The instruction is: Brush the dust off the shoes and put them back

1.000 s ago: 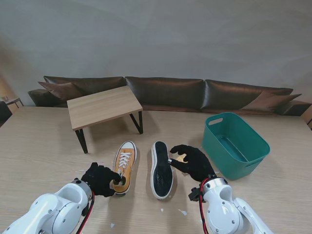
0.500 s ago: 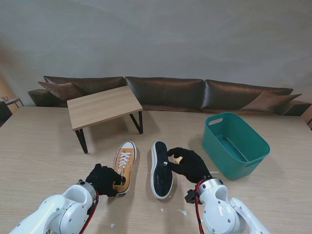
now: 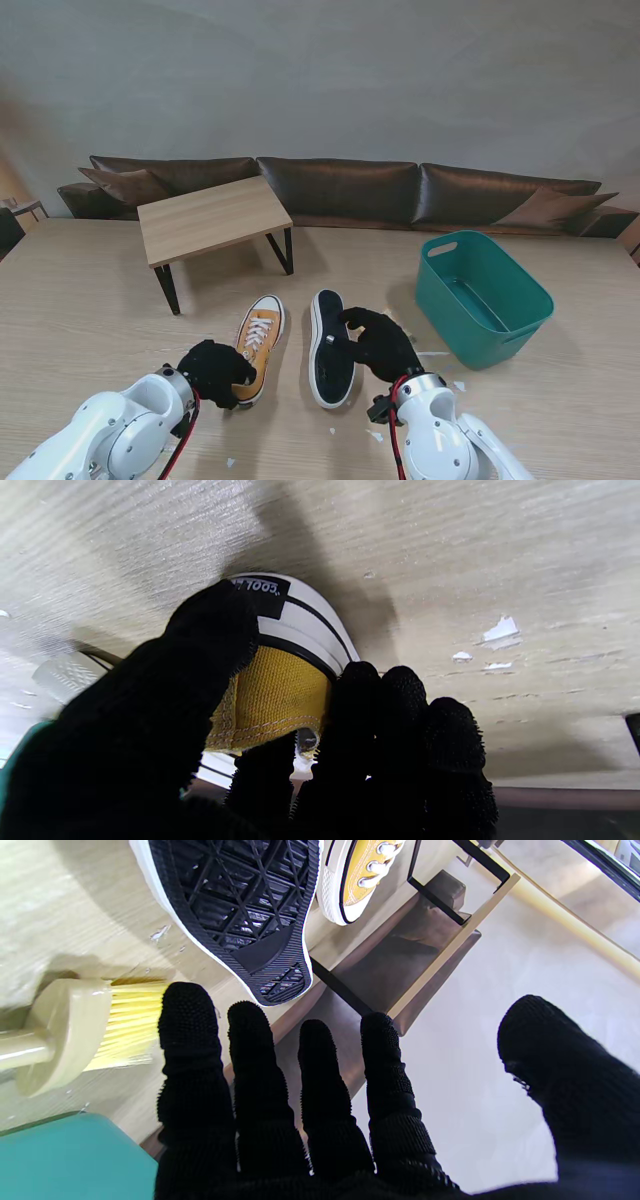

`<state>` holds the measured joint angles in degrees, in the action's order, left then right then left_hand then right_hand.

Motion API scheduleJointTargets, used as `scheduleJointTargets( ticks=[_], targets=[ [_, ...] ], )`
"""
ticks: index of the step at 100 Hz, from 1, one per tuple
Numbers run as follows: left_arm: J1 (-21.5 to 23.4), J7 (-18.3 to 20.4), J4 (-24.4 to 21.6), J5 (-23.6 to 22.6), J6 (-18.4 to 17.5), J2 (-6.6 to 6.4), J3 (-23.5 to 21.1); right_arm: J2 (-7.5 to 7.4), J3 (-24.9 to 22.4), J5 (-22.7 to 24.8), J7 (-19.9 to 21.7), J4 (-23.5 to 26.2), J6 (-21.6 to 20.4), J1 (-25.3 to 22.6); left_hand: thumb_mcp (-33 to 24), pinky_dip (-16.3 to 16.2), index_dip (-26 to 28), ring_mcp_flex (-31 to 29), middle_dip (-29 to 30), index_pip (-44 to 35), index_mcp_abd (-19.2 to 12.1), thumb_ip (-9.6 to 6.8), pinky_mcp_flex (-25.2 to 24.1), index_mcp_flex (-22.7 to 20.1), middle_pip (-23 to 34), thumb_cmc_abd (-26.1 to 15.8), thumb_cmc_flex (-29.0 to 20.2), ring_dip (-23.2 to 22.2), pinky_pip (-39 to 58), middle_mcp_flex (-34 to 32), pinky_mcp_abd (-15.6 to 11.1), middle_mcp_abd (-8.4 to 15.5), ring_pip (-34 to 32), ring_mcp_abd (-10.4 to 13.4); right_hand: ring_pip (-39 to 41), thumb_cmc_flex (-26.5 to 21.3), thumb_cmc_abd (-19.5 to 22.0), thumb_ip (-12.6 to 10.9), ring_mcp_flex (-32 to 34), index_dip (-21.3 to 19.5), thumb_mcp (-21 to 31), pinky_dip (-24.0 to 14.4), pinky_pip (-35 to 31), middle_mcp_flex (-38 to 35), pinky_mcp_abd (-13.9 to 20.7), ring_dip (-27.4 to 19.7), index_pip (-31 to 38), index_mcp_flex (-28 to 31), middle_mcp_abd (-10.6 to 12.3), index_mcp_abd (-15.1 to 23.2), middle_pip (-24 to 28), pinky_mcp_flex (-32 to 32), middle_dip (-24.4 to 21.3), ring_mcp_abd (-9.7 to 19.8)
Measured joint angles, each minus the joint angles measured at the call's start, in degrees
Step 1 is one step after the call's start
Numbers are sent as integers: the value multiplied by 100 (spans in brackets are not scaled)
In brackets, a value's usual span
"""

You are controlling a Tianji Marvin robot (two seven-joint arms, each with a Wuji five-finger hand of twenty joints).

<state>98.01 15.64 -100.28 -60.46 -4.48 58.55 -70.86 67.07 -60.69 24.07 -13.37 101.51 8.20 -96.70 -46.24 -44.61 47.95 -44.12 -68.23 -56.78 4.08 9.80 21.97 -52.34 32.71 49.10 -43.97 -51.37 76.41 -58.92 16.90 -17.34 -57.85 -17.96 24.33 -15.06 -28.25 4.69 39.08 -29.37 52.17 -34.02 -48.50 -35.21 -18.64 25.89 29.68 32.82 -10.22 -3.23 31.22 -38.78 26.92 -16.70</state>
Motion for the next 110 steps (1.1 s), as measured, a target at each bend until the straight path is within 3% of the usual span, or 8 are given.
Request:
scheduleJointTargets(
  ticks=[17,35,49,68,82,93,104,110],
  targets=[
    [-29,-14,-30,312,-164,-13,-113,65,67,-93,-177,-69,47,14,-40,515,102,-962,275,-65,247,0,986,-220,-903,500,-274,509,0,-977,142,148,577,69,32,0,1,0,40,2,53,-3,1,0,-7,1,46,0,-55,-90,0,0,0,-1],
    [-193,-131,25,694,-278,-2,-114,80,119,-49,-244,-117,45,28,-188,722,57,-1686,583,-258,533,3,1732,-193,-1120,628,-320,535,109,-1475,291,241,805,81,40,0,4,0,40,55,110,-3,1,0,-62,1,64,0,-67,-95,0,0,0,-2],
    [-345,-25,17,1361,-317,16,-165,102,210,84,-457,-197,16,103,-351,720,48,-1691,532,-307,757,4,1780,16,-1109,622,-366,262,145,-1475,445,152,804,-27,41,0,4,0,33,106,241,-4,1,249,-62,1,130,-273,-69,-85,68,0,1,-3],
    [-673,711,-150,2203,-377,10,-303,92,301,256,-334,-360,-338,335,-518,566,47,-1682,238,-362,997,4,1721,281,-1041,524,-369,-103,226,-1470,622,12,774,-166,-35,-3,-22,0,-405,144,237,-4,23,1111,-21,-4,-1,-1174,-51,177,42,0,1,162],
    [-991,1103,-240,3063,-302,-28,-327,21,315,314,158,-507,-748,546,-525,505,43,-1680,86,-358,1141,4,1708,445,-948,470,-369,-197,286,-1463,667,-5,702,-191,-530,-218,-386,1,-860,265,155,-4,502,1826,140,-235,-280,-1869,163,292,42,4,2,404],
    [-1240,1273,-255,3274,-252,-48,-301,-69,319,179,647,-724,-1439,751,-584,498,43,-1677,68,-356,1219,4,1705,447,-919,470,-369,-199,295,-1458,670,-5,661,-191,-974,-508,-924,172,-1258,284,58,-4,1168,2307,377,-458,-362,-2266,299,355,65,6,-6,626],
    [-1444,1361,-246,3503,-250,-65,-283,-139,413,200,628,-874,-1573,915,-595,495,43,-1677,13,-356,1226,4,1701,448,-884,466,-369,-215,341,-1458,712,-23,625,-221,-1093,-490,-1450,289,-1257,321,232,-5,1665,2373,416,-542,-547,-2508,314,339,-160,6,-145,663],
    [-1533,1402,-231,3697,-240,-69,-274,-145,472,372,476,-905,-1488,952,-595,487,43,-1676,-3,-356,1230,4,1700,448,-839,423,-369,-238,365,-1458,748,-42,583,-244,-1160,-403,-1474,391,-1378,334,406,-20,1813,2373,416,-575,-622,-2565,315,277,-243,7,-169,663]
  ],
)
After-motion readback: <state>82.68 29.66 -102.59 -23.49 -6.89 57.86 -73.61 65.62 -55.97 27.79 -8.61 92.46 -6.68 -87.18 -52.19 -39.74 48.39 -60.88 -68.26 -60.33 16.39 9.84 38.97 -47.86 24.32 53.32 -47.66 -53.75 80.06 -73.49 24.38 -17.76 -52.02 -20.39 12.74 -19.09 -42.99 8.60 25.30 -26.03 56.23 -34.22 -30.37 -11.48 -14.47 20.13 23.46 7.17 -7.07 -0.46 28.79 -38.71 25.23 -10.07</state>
